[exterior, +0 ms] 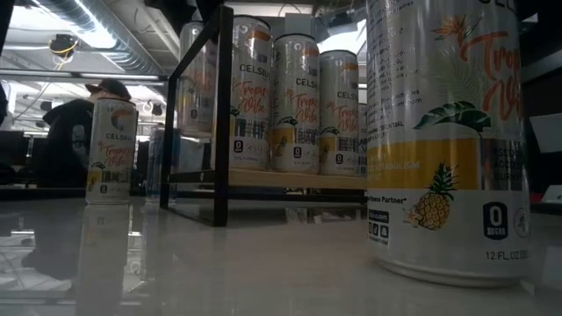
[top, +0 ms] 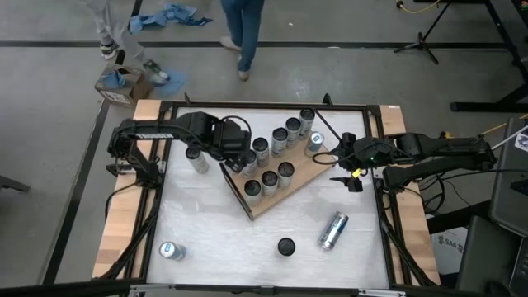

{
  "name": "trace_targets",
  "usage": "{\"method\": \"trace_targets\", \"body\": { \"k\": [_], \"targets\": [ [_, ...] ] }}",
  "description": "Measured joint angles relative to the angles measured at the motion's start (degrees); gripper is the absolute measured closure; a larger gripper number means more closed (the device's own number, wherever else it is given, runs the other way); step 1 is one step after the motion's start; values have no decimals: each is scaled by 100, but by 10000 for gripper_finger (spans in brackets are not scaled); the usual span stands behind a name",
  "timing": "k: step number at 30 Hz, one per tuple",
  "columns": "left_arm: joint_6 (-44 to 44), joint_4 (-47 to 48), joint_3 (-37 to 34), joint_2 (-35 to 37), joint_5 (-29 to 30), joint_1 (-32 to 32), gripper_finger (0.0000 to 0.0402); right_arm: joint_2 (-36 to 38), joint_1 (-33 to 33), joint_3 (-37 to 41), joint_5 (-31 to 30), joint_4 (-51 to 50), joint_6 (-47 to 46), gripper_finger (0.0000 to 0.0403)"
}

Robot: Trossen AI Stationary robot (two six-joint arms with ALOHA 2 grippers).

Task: Place canned beverage on shelf
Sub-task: Put the white yellow soda can on the shelf

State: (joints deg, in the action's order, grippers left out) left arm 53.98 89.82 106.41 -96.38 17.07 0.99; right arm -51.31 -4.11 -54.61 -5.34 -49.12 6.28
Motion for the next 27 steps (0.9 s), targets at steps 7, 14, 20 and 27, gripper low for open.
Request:
{"method": "trace_targets", "body": {
  "k": [7,14,20,27],
  "targets": [
    [121,-79,-23,0,29,109,157,0,0,0,1,0,0,16],
    [148,-412,-513,-4,-117,127,157,0,-1,0,1,2,0,16],
    [100,-711,-827,-4,-185,132,157,0,-1,-2,2,2,-2,16],
    [95,-948,-1093,-4,-180,132,157,0,0,-1,2,3,0,16]
  ]
}}
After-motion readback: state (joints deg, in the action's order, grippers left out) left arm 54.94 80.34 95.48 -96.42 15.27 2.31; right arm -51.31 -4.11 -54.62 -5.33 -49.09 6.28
